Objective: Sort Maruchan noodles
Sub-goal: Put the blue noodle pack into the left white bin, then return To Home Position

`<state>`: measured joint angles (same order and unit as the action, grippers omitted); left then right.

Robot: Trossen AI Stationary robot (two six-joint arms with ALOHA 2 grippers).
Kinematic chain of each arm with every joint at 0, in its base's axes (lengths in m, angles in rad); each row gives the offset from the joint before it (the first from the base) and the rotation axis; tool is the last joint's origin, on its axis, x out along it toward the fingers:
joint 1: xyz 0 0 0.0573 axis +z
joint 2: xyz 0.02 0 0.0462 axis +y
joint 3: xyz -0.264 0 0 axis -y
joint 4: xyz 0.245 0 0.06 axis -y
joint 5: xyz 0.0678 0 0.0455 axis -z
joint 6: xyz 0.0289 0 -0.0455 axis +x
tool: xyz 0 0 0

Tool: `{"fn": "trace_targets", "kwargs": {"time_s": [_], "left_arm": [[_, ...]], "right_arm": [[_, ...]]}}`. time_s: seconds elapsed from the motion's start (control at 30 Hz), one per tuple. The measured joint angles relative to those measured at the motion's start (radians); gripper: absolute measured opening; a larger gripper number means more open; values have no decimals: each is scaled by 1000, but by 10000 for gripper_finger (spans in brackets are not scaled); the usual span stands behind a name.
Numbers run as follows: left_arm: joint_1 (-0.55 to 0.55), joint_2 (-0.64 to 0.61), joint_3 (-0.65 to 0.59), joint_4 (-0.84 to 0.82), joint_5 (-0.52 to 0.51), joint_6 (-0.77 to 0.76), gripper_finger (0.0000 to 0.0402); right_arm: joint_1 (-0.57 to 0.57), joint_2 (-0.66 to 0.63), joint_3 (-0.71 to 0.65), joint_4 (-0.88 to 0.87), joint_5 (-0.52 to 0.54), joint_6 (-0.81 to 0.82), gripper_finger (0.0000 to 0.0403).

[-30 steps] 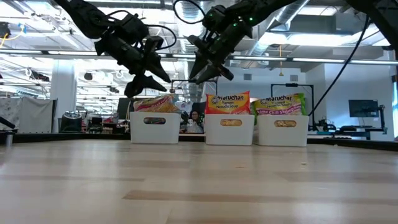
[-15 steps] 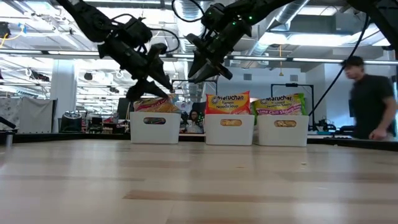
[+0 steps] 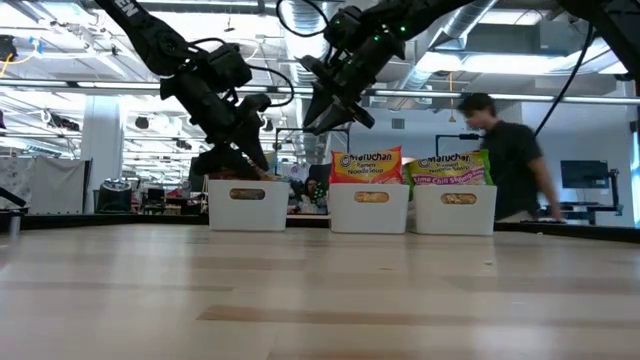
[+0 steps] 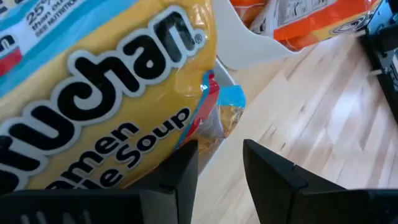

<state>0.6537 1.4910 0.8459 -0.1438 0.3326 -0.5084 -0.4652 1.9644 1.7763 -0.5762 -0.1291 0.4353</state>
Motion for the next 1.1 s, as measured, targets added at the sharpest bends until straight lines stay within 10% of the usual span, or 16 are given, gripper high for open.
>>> {"fn": "trace_targets", "kwargs": {"time_s": [1.1], "left_arm": [[18, -211, 163, -45, 300, 51, 121]], "right_arm": [[-11, -34, 0, 1, -71, -50, 159]]}}
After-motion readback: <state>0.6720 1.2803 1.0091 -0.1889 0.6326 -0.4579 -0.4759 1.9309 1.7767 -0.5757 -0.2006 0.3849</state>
